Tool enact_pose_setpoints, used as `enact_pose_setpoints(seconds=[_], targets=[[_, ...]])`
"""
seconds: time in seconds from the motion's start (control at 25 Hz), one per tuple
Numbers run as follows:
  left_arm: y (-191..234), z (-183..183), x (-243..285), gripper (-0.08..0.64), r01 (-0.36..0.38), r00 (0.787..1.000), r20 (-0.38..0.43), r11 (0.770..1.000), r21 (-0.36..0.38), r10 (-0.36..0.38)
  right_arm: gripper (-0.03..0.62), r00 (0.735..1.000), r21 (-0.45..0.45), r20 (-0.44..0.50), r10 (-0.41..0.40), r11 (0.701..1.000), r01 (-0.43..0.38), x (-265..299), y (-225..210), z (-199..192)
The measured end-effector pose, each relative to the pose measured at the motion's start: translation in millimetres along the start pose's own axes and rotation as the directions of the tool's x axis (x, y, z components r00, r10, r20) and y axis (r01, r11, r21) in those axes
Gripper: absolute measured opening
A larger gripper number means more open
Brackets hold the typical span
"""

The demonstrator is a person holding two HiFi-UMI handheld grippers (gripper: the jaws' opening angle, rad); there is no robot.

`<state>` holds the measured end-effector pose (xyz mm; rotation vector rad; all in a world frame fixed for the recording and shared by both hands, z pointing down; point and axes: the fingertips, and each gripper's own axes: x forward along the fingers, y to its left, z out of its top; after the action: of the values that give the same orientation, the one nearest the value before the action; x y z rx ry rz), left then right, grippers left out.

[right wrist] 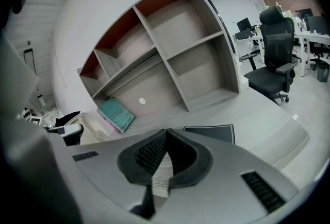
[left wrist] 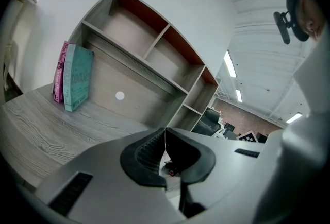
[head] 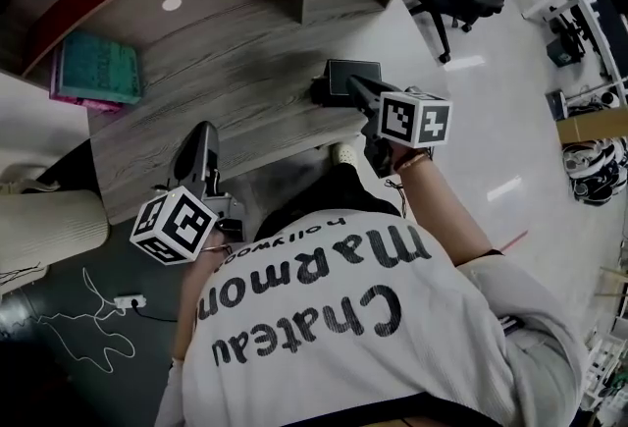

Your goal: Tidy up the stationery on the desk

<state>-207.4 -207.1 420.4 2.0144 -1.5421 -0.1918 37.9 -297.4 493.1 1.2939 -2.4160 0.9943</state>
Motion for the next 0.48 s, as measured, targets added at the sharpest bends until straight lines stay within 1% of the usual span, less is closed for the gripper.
enact_pose_setpoints(seconds=[0.12,0.2,0.28,0.36,0.4,0.48], targets=[[-5,7,11,0.017,-0.010,1.000,0.018,1.000,-0.008,0.010,0.017,0.999,-0.020,-0.041,0.031,0.999,-0.032,8,-4,7],[-7,10,17,0.017,-0.019,1.000,0.025,1.000,-0.009,0.019,0.017,0.993,-0.031,-0.087,0.079,0.996,-0.081,14,-2,9],[-9,12,23,0.017,-0.032,0.999,0.027,0.999,-0.011,0.033,0.018,0.981,-0.049,-0.143,0.134,0.989,-0.142,20,2,7],[-10,11,29,0.017,-0.046,0.999,0.023,0.999,-0.017,0.046,0.018,0.965,-0.084,-0.200,0.170,0.978,-0.190,25,4,3],[-11,9,32,0.017,-0.052,0.998,0.020,0.998,-0.020,0.052,0.034,0.956,-0.104,-0.228,0.185,0.971,-0.213,28,4,1],[-12,6,38,0.017,-0.063,0.998,0.013,0.998,-0.026,0.063,0.108,0.934,-0.150,-0.286,0.216,0.952,-0.266,31,5,-5]])
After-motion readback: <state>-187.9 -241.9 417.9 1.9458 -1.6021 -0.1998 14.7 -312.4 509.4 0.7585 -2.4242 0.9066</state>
